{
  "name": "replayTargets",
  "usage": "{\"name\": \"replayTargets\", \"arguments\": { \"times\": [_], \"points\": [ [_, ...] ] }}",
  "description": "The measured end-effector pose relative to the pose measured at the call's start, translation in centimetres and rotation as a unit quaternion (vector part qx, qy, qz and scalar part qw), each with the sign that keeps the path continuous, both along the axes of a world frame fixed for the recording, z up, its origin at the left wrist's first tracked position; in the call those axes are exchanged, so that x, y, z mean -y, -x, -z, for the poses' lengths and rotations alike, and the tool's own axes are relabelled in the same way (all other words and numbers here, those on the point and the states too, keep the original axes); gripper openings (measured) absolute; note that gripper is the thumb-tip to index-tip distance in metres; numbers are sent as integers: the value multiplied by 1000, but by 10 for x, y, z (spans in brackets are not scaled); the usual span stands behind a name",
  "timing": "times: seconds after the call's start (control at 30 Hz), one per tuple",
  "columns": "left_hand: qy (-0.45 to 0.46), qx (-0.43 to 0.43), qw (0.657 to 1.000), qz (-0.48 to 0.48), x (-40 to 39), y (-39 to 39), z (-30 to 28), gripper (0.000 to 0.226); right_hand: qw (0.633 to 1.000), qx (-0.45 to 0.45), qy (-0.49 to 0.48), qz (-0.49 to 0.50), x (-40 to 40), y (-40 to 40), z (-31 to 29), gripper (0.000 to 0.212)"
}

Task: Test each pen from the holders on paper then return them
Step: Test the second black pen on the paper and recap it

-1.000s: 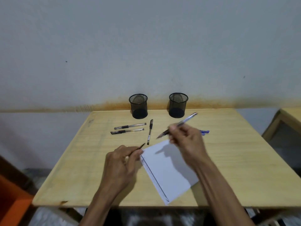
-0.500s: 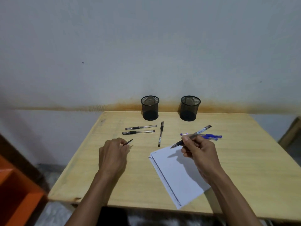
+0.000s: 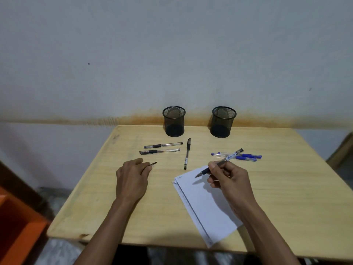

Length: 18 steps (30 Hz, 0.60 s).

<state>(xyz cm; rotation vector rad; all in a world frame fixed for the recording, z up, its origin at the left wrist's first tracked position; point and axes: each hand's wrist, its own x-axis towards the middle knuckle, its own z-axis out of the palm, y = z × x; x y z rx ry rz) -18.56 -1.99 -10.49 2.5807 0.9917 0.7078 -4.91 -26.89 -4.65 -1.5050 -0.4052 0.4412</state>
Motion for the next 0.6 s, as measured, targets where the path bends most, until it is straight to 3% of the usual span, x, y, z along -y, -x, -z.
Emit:
{"name": "replayTargets", "arguments": {
  "times": [0.13, 0.23, 0.33, 0.43, 0.6],
  "points": [
    [30, 31, 999, 11, 3, 3, -3, 32, 1000, -13, 5, -1, -4, 3, 4, 21],
    [34, 102, 994, 14, 24, 8, -12, 45, 999, -35, -22, -1, -6, 6, 2, 14],
    [62, 138, 986, 71, 54, 9, -17, 48, 1000, 8, -17, 19, -9, 6, 1, 11],
    [55, 70, 987, 131, 72, 3, -13, 51, 997, 68, 28, 12, -22, 4, 4, 14],
    [15, -32, 989, 145, 74, 3, -2, 59, 992, 96, 75, -33, -39, 2, 14, 17]
  ]
}}
